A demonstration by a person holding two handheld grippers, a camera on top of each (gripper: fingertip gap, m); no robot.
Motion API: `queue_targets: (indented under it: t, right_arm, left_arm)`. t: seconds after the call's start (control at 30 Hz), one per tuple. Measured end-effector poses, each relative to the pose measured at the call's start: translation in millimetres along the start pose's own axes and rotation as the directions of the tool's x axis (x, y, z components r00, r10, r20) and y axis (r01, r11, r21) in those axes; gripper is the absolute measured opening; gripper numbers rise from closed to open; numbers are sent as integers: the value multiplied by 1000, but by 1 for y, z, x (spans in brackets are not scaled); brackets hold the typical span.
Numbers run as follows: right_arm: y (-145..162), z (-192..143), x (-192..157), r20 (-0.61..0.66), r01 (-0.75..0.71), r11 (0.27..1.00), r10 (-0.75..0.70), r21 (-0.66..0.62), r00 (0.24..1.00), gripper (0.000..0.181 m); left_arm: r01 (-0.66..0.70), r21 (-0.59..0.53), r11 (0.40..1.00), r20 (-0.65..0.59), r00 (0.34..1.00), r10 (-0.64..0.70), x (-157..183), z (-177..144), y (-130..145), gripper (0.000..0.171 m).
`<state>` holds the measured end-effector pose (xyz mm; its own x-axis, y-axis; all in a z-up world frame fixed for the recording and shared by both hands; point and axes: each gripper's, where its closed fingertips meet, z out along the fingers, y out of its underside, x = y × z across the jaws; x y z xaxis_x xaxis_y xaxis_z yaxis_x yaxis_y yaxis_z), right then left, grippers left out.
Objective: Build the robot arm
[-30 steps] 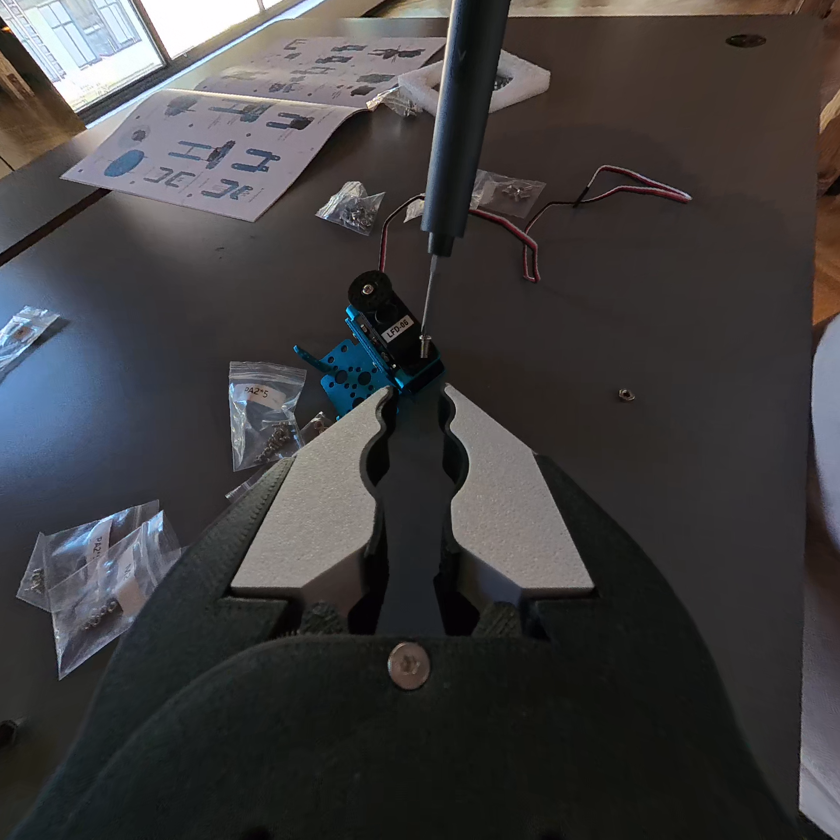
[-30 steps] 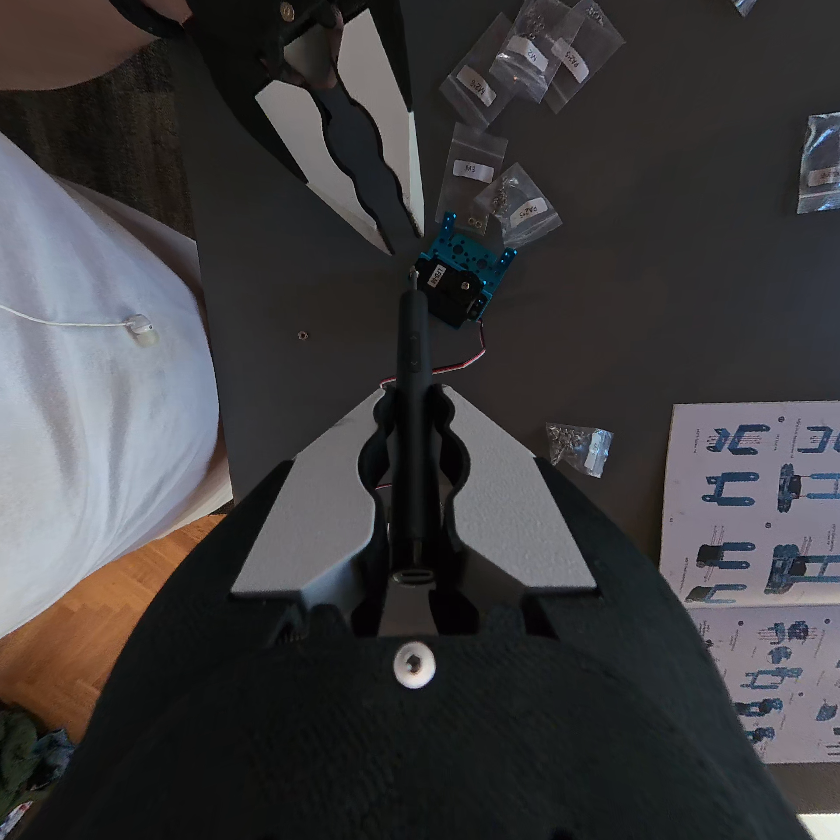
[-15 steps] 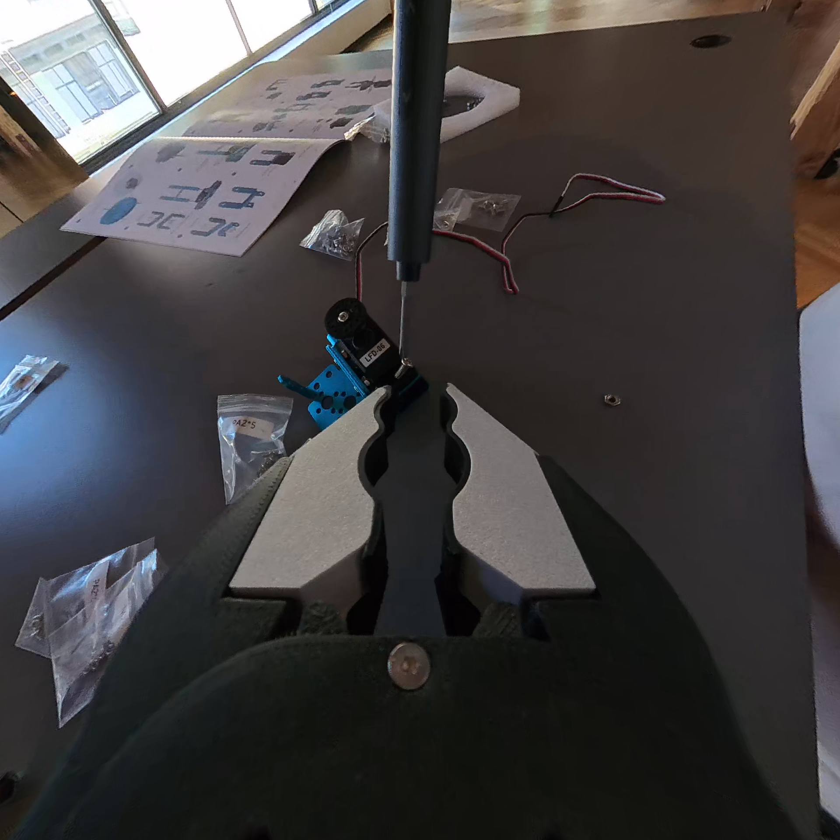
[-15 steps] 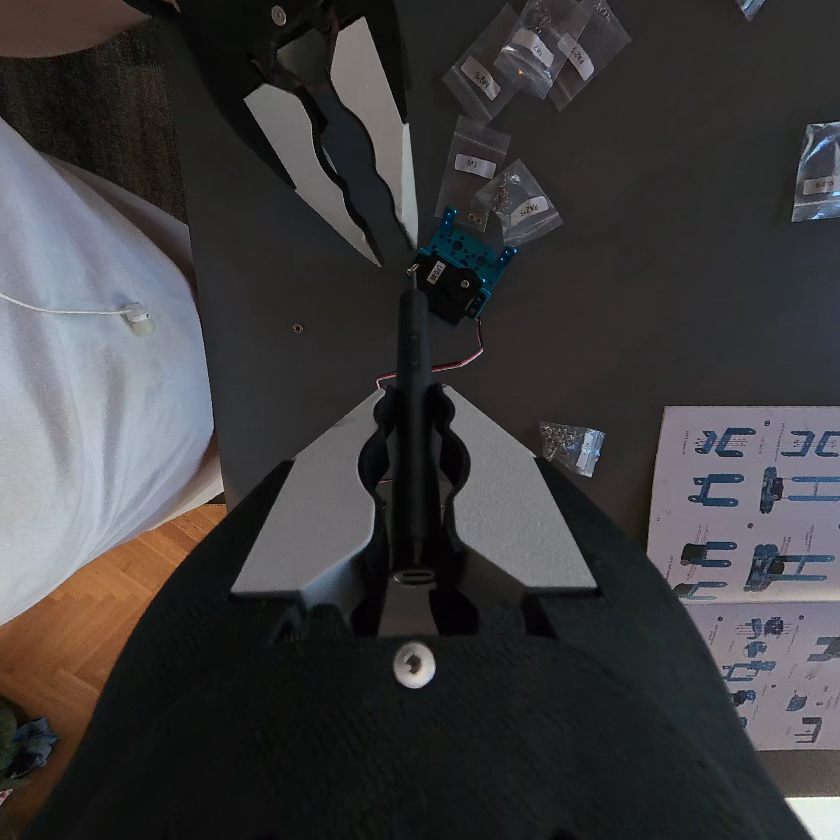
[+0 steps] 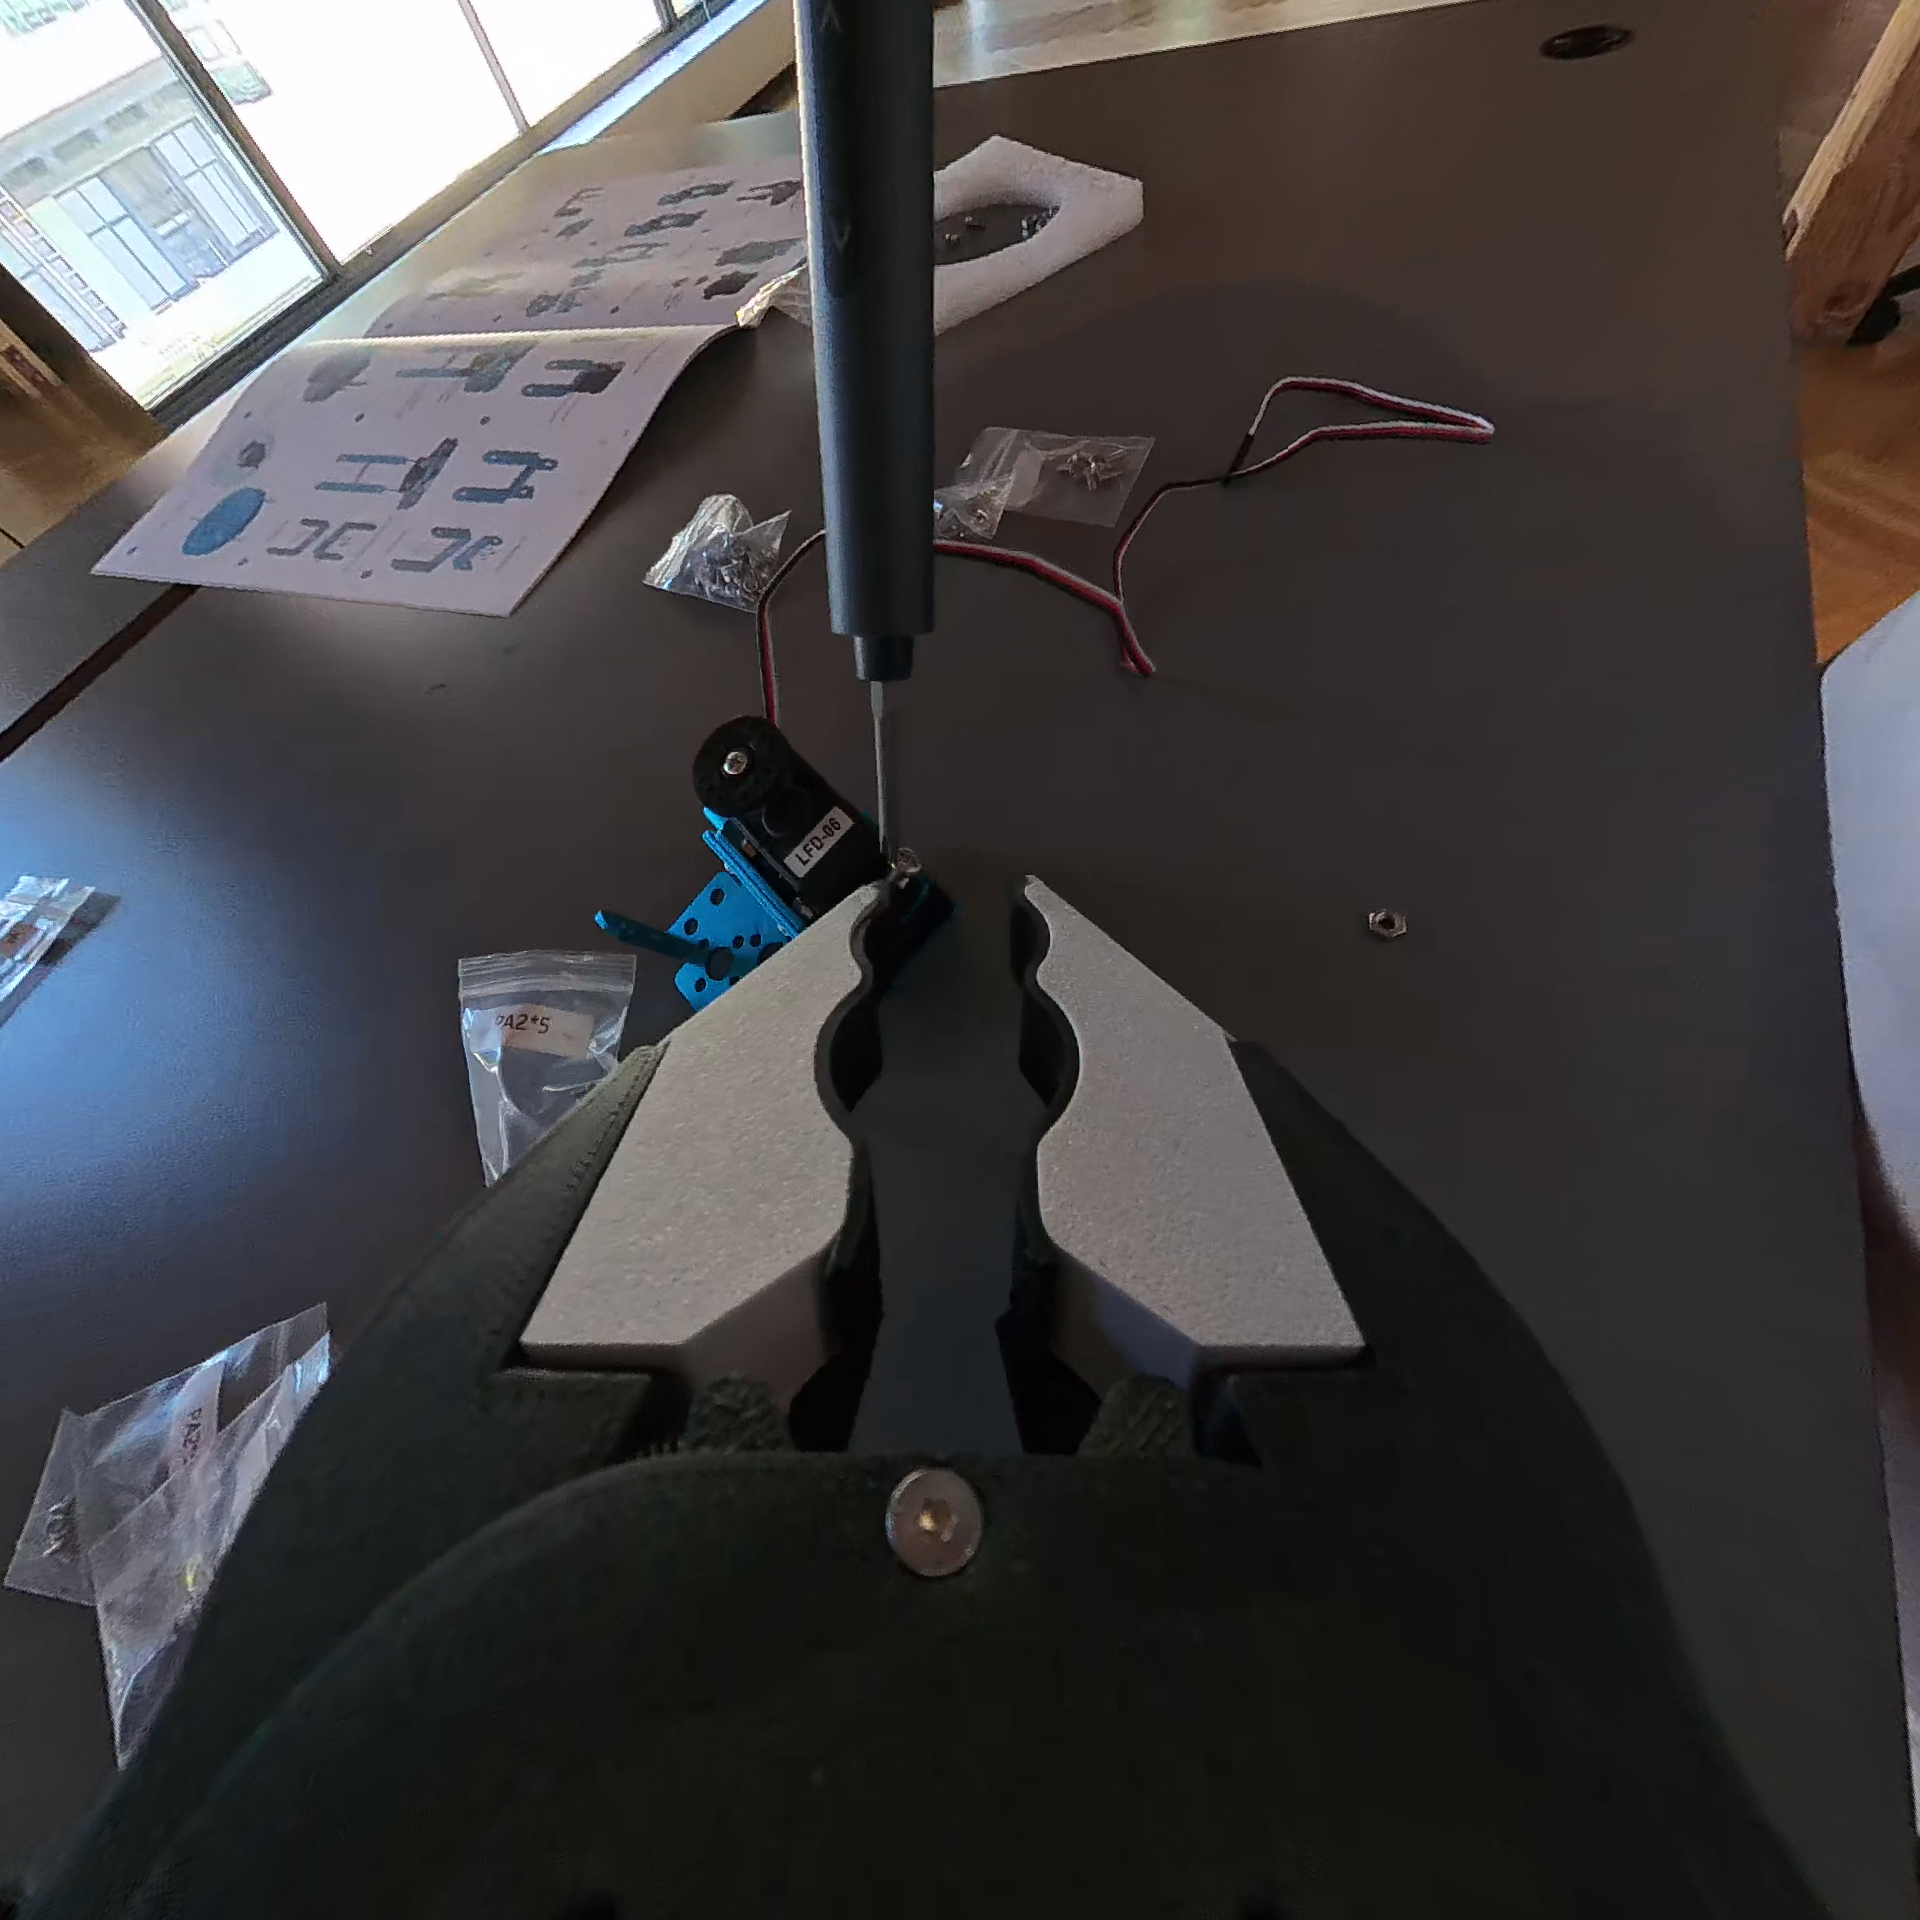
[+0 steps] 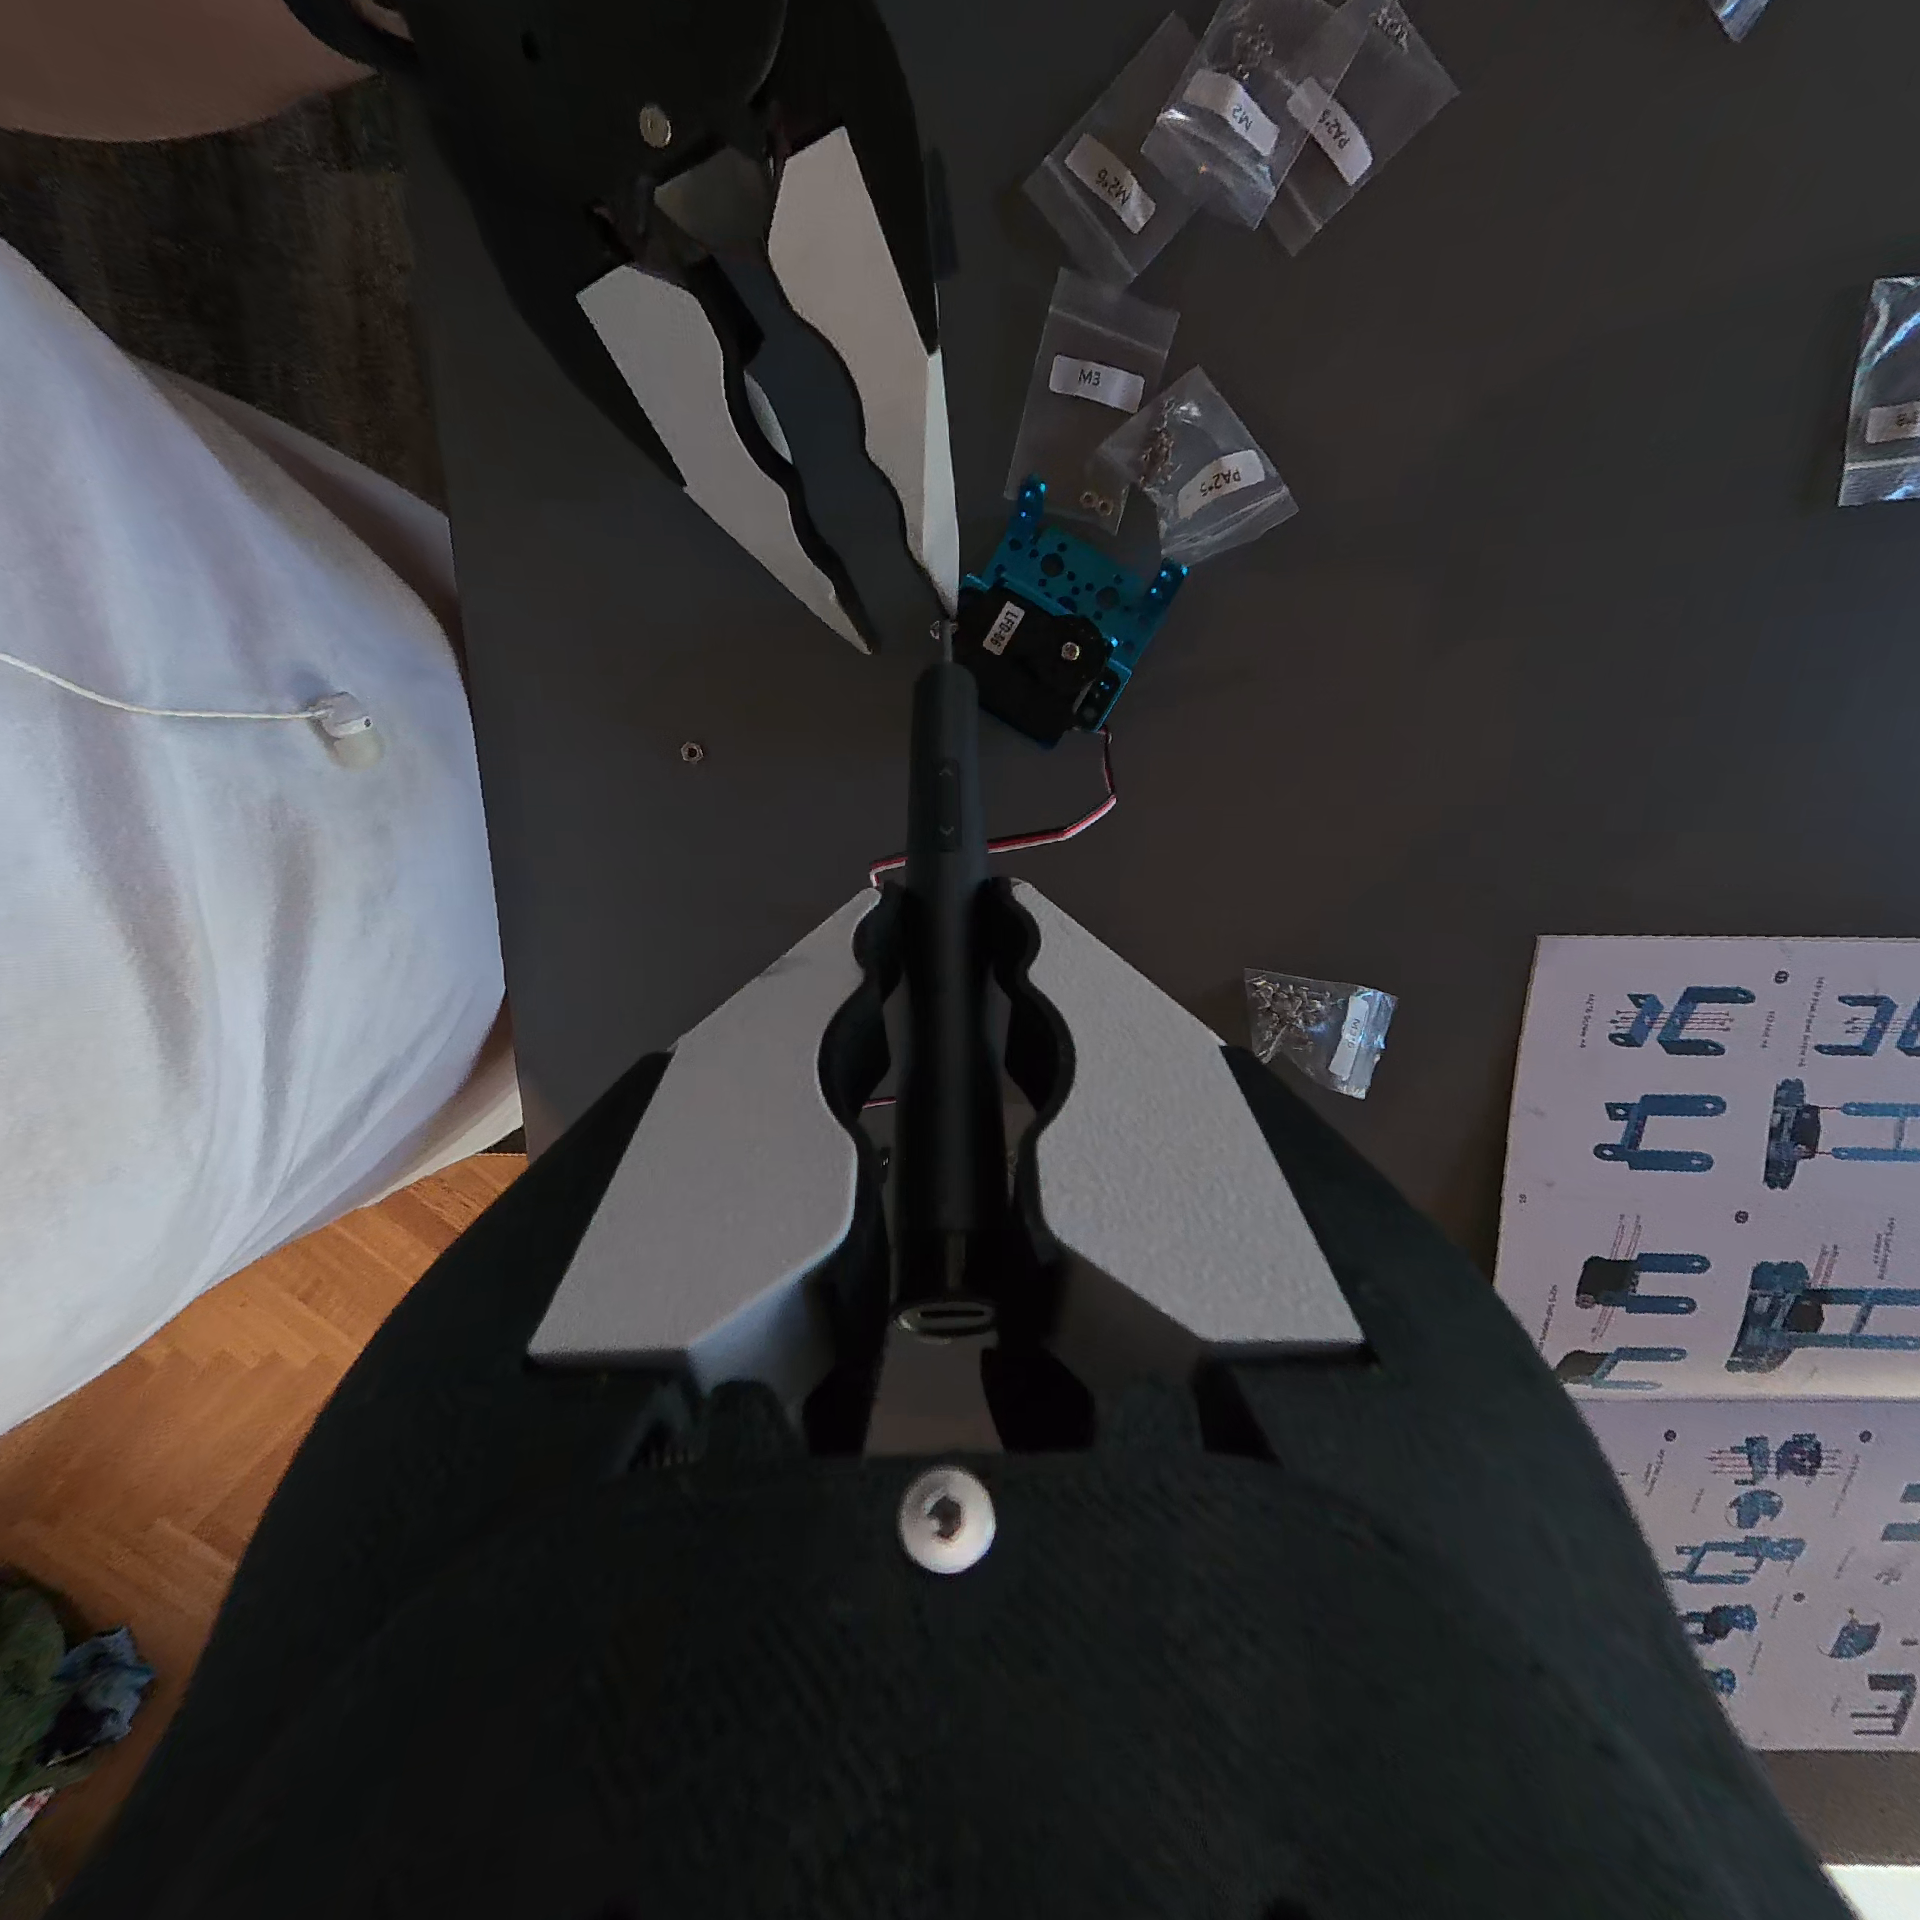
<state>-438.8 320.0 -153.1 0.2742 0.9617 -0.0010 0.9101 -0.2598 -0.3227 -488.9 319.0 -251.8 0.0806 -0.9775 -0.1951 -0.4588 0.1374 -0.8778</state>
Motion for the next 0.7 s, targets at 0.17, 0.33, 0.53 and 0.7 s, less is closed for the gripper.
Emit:
queue_targets:
  t: [0.17,0.33,0.53,0.7]
  right_arm:
    - [-1,1,3,-5,3,1000,-3,-5,1000,17]
    - [-1,2,3,-4,8,1000,-8,-8,1000,16]
    - [-2,1,5,-6,5,1000,-5,-4,1000,16]
    - [-1,2,4,-2,7,1000,-7,-6,1000,16]
  left_arm:
    - [12,2,1000,-6,1000,-12,-1,0,0,20]
    - [26,1,1000,3,1000,-26,-3,0,0,20]
    - [49,4,999,14,999,-49,-6,-1,0,18]
    - [51,0,999,19,999,-51,-7,0,0,15]
